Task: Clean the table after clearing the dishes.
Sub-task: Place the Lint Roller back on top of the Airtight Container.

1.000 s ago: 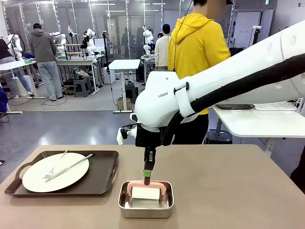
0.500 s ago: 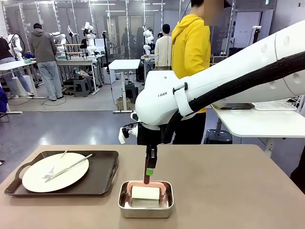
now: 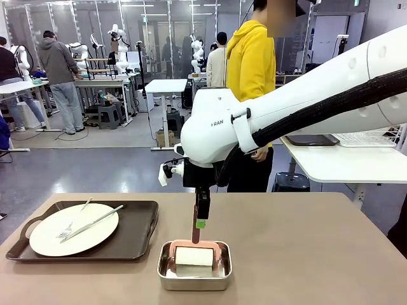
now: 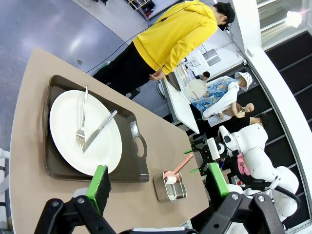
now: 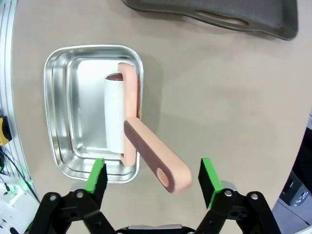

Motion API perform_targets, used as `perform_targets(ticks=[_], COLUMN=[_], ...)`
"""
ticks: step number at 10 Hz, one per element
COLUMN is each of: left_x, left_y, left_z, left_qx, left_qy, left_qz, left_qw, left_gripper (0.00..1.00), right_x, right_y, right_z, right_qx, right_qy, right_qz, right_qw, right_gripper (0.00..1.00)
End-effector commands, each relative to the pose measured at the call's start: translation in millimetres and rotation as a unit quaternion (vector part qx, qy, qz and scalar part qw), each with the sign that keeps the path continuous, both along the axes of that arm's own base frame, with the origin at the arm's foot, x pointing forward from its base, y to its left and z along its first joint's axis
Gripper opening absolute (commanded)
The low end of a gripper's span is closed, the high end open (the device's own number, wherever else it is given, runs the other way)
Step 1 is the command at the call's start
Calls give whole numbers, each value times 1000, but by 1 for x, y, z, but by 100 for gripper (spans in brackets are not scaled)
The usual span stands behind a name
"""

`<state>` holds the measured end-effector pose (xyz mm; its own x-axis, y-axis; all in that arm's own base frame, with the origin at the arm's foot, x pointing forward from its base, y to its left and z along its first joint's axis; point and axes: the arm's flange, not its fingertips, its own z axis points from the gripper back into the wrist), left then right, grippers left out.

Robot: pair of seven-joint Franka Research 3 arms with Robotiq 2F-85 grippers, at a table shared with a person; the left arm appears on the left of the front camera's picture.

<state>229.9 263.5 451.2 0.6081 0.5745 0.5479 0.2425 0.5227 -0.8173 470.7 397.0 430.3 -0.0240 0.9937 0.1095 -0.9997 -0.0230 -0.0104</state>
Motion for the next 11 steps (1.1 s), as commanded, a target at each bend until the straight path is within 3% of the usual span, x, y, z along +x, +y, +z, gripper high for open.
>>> perform_targets(ticks=[1, 4, 5, 11], left_x=[-2, -2, -2, -2], left_y=[1, 1, 1, 1], left_z=[1, 1, 1, 1], left_qx=[1, 1, 1, 1], left_qy=[-6, -6, -6, -6], left_qz=[0, 0, 0, 0], left_qw=[1000, 1000, 1000, 1000], left_gripper=[100, 100, 100, 100], right_x=[-1, -2, 9, 9], right_y=[-6, -24, -11, -11], right_z=[11, 25, 21, 21], right_qx=[3, 25, 13, 13], right_qy=[-27, -43, -21, -21], right_qz=[-26, -35, -21, -21], right_qw=[999, 998, 999, 999], right_gripper=[100, 100, 100, 100])
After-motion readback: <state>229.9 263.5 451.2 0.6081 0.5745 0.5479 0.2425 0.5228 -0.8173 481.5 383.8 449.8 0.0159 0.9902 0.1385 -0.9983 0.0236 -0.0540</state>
